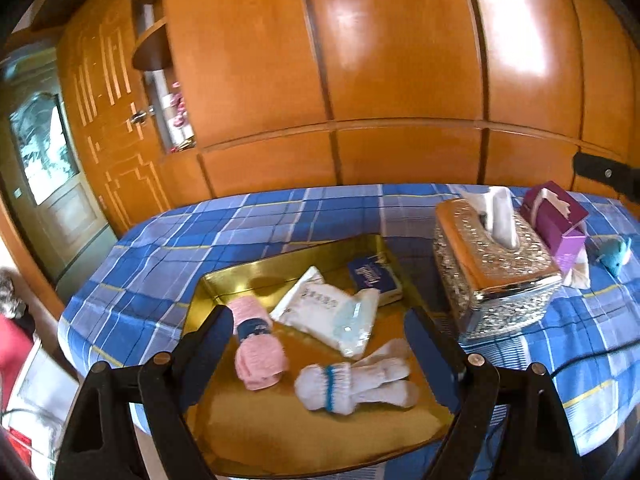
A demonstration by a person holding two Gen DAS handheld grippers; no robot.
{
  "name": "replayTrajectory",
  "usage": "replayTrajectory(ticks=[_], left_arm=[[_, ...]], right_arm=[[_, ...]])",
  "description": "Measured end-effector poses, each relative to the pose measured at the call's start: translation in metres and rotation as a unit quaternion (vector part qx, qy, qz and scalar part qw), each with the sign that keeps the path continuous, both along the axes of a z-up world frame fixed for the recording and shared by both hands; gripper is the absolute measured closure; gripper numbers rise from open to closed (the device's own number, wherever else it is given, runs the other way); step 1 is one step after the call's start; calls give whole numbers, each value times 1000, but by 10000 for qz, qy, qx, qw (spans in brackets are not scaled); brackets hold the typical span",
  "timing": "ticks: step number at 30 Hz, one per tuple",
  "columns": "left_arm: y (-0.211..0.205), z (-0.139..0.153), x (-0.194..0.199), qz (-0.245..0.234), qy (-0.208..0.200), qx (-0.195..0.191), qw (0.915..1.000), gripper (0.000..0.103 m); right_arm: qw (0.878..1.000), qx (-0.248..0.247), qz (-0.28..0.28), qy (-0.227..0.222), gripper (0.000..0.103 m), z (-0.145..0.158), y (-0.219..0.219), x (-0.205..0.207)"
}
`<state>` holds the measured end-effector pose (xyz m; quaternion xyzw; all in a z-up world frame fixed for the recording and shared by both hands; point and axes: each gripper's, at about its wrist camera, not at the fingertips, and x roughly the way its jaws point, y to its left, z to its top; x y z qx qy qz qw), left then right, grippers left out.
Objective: Organize soft objects
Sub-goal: 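Move both open tools back over the bed toward the remaining items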
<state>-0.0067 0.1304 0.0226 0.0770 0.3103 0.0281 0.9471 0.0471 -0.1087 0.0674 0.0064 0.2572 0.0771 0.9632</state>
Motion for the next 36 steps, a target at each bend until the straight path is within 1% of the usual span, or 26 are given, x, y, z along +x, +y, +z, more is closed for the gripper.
replayTrajectory(ticks=[3, 7, 8, 10, 14, 17, 19, 22, 23, 25, 27, 32, 36], left_arm=[[-13, 1, 2, -213, -2, 26, 9998, 15], [-31, 6, 6, -505, -44, 50, 9987, 15], [-37, 8, 7, -596, -64, 49, 9982, 15], [-49, 12, 9, -772, -85, 66, 9970, 15], [-80, 18, 13, -1202, -75, 126, 9926, 15], [-105, 22, 14, -1565, -75, 160, 9875, 15], [-122, 24, 16, -1776, -60, 209, 9839, 15], [-153, 24, 20, -2224, 17, 248, 9746, 15], [-166, 24, 20, -2428, 19, 275, 9697, 15], [-185, 24, 21, -2685, 65, 306, 9628, 15], [-206, 23, 20, -2964, 88, 351, 9544, 15], [-248, 18, 22, -3473, 170, 571, 9359, 17], [-268, 16, 24, -3690, 174, 675, 9268, 17]], right_arm=[[9993, 0, -364, -87, 39, 2, -35, -12], [9944, 40, -1050, -108, 38, 0, -90, -32], [9912, 85, -1319, -31, 38, -4, -109, -38], [9859, 177, -1656, 141, 38, -13, -134, -45], [9696, 444, -2269, 807, 38, -50, -183, -56], [9576, 476, -2584, 1182, 38, -70, -201, -61], [9543, 534, -2657, 1259, 38, -76, -208, -65], [9534, 319, -2727, 1249, 38, -72, -208, -68], [9533, 291, -2739, 1239, 38, -70, -207, -70], [9549, 191, -2718, 1182, 38, -64, -206, -71], [9548, -37, -2746, 1138, 38, -60, -203, -71], [9564, -384, -2680, 1094, 38, -52, -200, -68], [9543, -537, -2718, 1121, 38, -48, -202, -69]])
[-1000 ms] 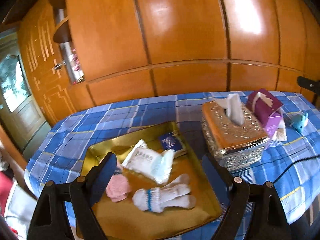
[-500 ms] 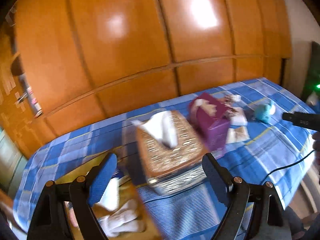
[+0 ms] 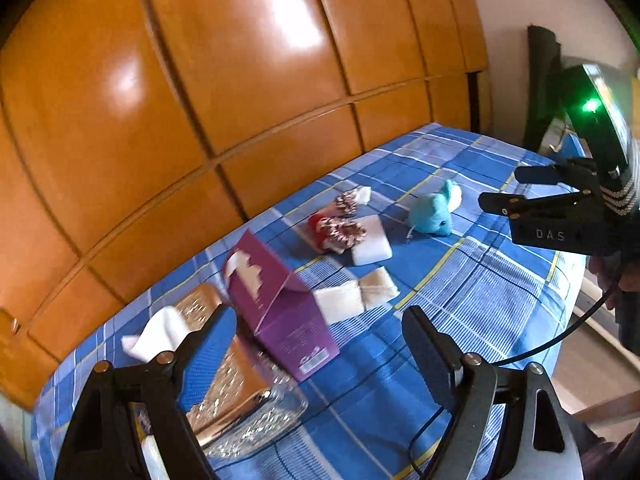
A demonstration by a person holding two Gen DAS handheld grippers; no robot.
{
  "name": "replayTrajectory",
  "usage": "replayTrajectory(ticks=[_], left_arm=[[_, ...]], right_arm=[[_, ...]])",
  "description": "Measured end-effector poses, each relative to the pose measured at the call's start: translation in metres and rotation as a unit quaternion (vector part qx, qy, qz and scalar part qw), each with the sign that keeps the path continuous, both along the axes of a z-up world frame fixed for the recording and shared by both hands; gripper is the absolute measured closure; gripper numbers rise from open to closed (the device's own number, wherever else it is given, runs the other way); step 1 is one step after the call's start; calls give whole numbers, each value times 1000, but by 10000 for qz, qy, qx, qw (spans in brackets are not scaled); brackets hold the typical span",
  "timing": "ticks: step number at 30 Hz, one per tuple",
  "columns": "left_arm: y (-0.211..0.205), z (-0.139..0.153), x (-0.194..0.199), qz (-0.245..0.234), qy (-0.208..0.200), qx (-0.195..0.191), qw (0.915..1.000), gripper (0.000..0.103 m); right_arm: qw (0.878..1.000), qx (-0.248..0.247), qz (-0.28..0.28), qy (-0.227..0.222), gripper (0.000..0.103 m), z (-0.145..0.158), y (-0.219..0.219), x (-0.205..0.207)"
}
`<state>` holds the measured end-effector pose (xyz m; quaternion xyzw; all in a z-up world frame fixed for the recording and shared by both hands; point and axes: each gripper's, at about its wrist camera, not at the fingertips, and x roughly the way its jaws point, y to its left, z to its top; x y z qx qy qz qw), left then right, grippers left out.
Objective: Organize soft objects
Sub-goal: 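Move both open tools back over the bed toward the remaining items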
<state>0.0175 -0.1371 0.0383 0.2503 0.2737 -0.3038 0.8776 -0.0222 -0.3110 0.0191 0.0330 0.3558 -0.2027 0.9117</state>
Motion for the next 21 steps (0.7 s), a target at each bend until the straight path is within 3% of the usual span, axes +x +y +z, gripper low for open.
replayTrajectory(ticks=[13, 21], left_arm=[[-35, -10, 2, -449, 95, 235, 9987, 19], [-69, -18, 15, -788, 308, 547, 9949, 23]], right_arm=[[9998, -121, -110, 131, 38, -4, -18, -2], [9988, 258, -244, 341, 38, -24, -40, -1]])
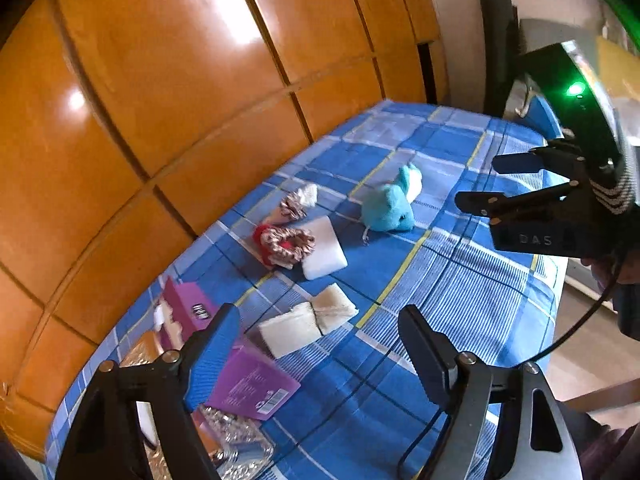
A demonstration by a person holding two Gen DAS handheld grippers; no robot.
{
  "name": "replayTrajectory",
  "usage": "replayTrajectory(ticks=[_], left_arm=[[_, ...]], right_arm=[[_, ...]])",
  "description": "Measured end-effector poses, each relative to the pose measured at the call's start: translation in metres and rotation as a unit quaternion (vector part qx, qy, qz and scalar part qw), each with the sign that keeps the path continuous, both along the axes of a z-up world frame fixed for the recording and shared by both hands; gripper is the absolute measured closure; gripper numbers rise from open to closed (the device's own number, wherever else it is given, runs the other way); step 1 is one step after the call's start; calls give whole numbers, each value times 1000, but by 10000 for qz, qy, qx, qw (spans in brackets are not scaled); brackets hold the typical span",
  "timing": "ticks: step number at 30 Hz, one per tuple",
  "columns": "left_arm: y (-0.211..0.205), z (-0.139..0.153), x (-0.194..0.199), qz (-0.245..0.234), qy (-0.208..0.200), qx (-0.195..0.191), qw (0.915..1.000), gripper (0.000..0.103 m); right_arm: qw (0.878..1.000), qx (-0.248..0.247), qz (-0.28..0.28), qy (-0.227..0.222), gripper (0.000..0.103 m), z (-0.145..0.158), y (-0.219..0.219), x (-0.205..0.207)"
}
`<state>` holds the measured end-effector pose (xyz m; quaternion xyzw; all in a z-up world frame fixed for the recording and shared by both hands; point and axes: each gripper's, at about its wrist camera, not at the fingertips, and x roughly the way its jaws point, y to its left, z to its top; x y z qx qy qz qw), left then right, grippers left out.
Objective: Organize soft objects
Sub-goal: 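Move both open tools back over the bed toward the remaining items, then grasp the beige rolled cloth with the left tool while the right tool grasps the blue plush toy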
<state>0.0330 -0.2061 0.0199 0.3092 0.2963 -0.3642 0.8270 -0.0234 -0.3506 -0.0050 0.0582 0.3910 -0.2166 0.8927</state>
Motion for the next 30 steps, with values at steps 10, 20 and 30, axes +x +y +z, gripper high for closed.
replayTrajectory(ticks=[10, 20, 30], left_arm=[[-63, -6, 71, -264, 861, 840, 9924, 24], [-87, -86, 78, -858, 747, 2984, 9476, 24], [-91, -139, 85, -661, 685, 3605, 9279, 52]], right_arm=[[9976, 577, -367, 89, 38, -20, -30, -6], [9955, 851, -409, 2, 38, -22, -41, -9], [9930, 1018, -602, 3, 38, -28, -53, -14]])
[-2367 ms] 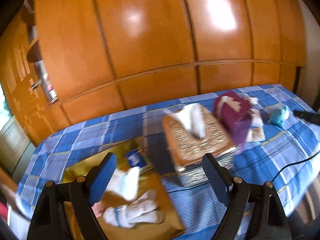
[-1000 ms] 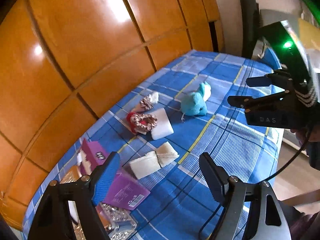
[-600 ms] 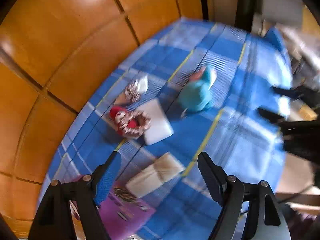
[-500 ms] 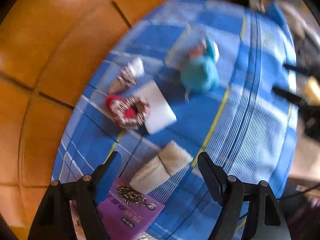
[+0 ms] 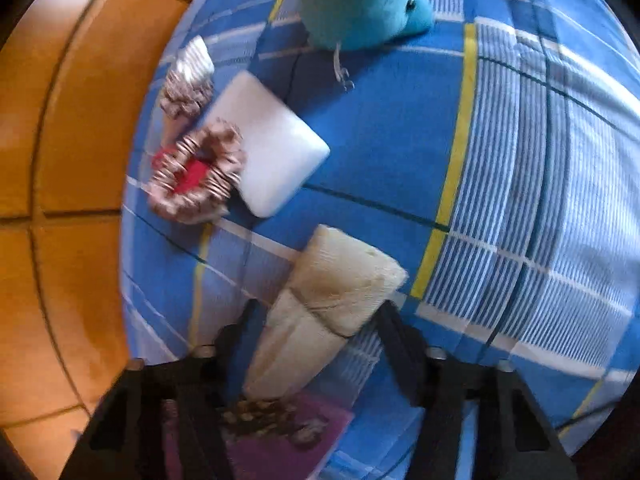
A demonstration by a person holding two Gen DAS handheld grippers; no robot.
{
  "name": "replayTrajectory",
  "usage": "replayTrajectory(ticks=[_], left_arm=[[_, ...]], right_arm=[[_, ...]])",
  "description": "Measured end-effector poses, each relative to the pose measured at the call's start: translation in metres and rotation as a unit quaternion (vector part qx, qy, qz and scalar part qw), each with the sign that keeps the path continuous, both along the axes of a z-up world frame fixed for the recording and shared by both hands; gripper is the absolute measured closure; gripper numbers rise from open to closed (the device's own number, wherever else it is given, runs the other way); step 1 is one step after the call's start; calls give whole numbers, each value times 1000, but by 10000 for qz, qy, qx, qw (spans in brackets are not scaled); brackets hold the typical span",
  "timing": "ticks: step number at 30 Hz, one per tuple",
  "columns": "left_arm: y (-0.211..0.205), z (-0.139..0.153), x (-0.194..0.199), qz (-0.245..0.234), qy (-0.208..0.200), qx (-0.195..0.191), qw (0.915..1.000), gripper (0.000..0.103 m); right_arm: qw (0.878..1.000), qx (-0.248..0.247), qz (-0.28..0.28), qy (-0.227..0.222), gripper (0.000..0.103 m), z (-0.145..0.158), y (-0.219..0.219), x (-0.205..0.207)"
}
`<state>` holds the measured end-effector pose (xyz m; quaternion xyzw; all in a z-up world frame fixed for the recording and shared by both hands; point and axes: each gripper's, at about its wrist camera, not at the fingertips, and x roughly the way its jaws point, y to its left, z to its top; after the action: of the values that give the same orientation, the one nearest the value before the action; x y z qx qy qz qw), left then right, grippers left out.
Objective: Organize soft objects
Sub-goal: 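Grasp the beige rolled cloth with the left tool while the right tool grasps the blue plush toy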
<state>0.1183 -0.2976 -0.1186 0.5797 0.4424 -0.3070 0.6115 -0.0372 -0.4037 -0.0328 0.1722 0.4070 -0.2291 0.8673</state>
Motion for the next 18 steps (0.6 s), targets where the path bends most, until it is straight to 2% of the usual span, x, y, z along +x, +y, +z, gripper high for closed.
replayTrajectory(ticks=[3, 5, 8, 10, 13, 18], left_arm=[[3, 8, -2, 110, 55, -317, 9994, 65], [6, 13, -1, 212, 116, -533, 9983, 69], [11, 22, 1, 445, 313, -930, 9942, 69], [16, 28, -2, 538, 336, -1164, 9912, 69], [25, 41, -7, 735, 507, -1670, 9819, 69], [42, 58, -12, 1172, 702, -2304, 9635, 69]], right_arm=[[9997, 249, -32, -53, 38, -7, -6, -1], [9980, 616, -86, -145, 38, -13, -15, -3], [9945, 1006, -119, -280, 38, -22, -24, -5], [9853, 1626, -139, -497, 38, -31, -34, -4], [9700, 2266, -185, -863, 38, -40, -47, 4], [9513, 2813, -297, -1223, 32, -53, -66, 36]])
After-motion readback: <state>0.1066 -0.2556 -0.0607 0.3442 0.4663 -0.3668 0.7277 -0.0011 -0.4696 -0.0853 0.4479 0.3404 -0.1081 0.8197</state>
